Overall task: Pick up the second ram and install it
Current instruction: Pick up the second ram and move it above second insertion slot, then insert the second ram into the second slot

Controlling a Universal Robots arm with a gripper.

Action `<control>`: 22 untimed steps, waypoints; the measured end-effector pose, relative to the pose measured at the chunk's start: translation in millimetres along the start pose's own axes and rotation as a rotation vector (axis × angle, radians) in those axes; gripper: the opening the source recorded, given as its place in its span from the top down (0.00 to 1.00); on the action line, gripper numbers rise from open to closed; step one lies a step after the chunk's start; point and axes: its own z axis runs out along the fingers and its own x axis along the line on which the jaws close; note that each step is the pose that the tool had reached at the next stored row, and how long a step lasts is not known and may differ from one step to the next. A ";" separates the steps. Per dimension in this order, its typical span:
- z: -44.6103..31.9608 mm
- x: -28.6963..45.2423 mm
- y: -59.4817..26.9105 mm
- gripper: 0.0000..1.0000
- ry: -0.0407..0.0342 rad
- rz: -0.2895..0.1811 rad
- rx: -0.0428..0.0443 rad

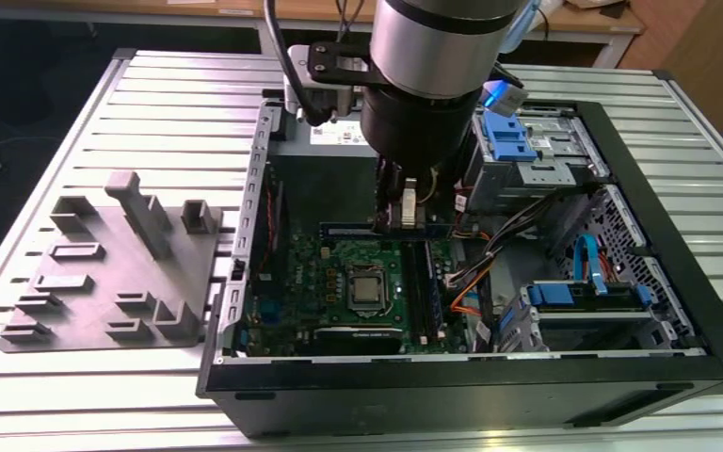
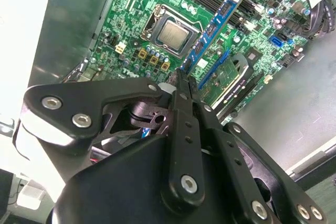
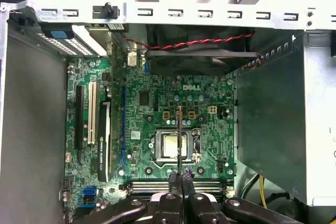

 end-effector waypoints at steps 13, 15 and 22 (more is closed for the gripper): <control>6.2 0.2 -7.3 0.91 0.0004 -0.007 -0.0002; 7.5 0.2 -7.5 0.91 0.0007 -0.012 0.0007; 7.8 0.2 -7.5 0.91 -0.0002 -0.015 0.0016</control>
